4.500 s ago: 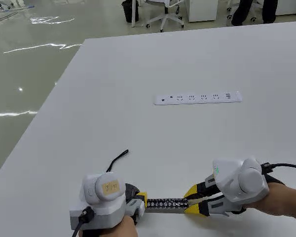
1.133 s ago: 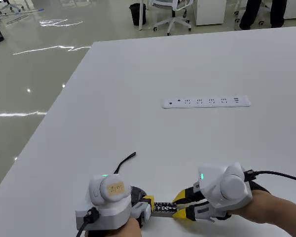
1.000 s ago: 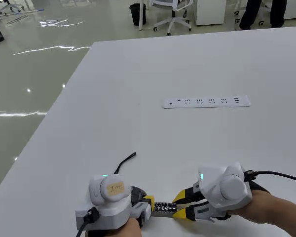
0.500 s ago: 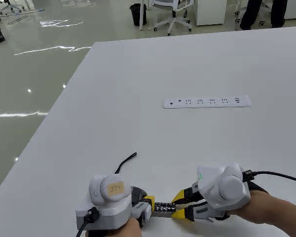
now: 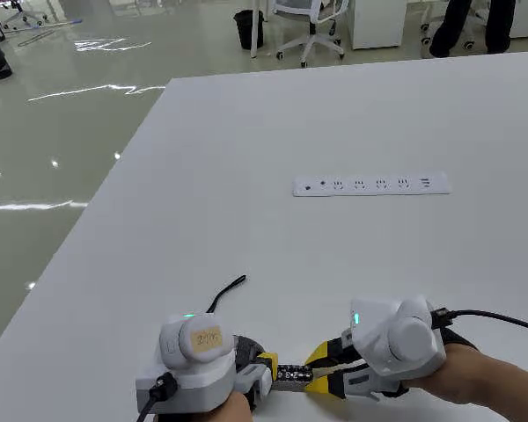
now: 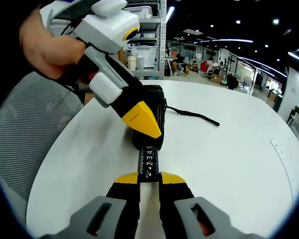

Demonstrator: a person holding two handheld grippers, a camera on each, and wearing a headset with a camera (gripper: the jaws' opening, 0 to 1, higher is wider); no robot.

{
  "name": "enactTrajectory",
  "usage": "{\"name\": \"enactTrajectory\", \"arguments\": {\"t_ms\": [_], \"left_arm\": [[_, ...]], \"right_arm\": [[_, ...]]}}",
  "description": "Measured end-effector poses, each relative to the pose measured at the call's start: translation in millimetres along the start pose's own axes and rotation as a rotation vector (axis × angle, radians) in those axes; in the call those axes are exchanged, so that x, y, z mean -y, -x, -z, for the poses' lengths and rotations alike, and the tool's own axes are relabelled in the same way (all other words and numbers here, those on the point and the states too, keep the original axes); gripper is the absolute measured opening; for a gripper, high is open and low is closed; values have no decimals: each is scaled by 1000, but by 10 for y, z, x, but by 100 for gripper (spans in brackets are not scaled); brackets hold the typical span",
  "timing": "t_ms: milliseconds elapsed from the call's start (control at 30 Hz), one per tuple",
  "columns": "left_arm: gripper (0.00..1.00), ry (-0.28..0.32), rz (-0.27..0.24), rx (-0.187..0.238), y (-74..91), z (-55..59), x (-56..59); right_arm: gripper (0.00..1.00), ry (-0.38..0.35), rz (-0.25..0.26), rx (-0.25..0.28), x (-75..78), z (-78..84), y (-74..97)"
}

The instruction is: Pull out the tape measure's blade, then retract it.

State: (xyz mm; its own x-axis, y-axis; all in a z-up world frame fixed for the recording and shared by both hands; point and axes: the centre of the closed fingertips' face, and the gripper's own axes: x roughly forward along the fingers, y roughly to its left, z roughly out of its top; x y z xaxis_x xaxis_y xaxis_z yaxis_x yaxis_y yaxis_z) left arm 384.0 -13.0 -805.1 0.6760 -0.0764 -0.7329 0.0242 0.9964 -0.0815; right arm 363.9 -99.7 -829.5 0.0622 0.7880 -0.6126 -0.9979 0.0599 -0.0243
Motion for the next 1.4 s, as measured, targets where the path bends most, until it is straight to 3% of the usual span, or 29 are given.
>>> {"name": "enactTrajectory", "arguments": {"t_ms": [1400], "left_arm": [[58,14,11,-7,16,10,-17]], "right_arm": [[13,18,1,5,0,-125,-133]]}}
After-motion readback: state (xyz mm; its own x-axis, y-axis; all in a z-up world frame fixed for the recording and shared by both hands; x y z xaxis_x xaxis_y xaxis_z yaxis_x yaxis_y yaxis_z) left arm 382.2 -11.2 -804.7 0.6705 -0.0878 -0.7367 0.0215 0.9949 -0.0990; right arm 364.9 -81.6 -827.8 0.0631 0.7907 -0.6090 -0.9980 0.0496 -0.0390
